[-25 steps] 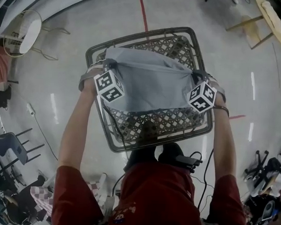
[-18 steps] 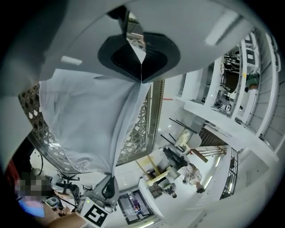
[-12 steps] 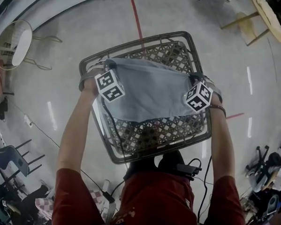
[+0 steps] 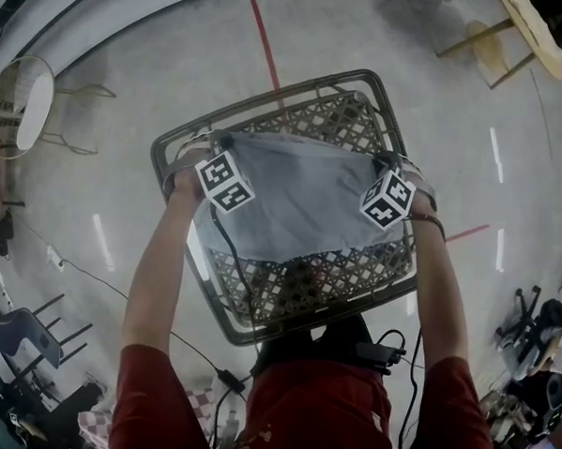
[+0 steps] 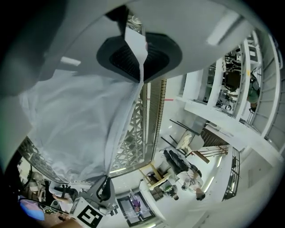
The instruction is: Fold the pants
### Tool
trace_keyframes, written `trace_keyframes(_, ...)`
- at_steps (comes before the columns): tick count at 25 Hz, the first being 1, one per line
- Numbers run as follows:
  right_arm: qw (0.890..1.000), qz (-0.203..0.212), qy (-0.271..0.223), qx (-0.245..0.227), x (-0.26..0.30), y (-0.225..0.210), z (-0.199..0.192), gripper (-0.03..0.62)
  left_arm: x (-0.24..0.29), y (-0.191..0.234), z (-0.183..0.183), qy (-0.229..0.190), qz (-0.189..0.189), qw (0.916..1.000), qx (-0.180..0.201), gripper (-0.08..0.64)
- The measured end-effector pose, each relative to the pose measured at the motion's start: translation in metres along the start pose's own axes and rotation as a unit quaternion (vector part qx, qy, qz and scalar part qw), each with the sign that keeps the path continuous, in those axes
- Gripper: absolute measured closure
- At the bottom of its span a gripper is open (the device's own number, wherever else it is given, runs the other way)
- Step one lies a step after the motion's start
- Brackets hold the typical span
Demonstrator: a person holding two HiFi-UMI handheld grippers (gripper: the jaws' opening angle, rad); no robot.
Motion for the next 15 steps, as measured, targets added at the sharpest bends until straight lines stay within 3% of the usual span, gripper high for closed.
trace_keyframes(8, 1.0, -0.007, 0.013, 0.012, 0.019, -0.004, -0.001, 0.482, 0.023, 0.002, -0.005, 0.013, 0.014, 0.9998, -0.008, 0.468)
trace_keyframes(15, 1.0, -0.012, 0.015, 0.013, 0.02, -0.006, 0.0, 0.477, 0.024, 0.004, -0.006, 0.013, 0.019, 0.9997, -0.011, 0.461)
Point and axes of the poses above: the fingertips, and each gripper's own axes: x forward along the fingers, y to its left, z out of its top, the point moved 3 cm from there along -x, backward along the fingers, and after that the axes turned 2 degrees about x, right-handed, at the moved point
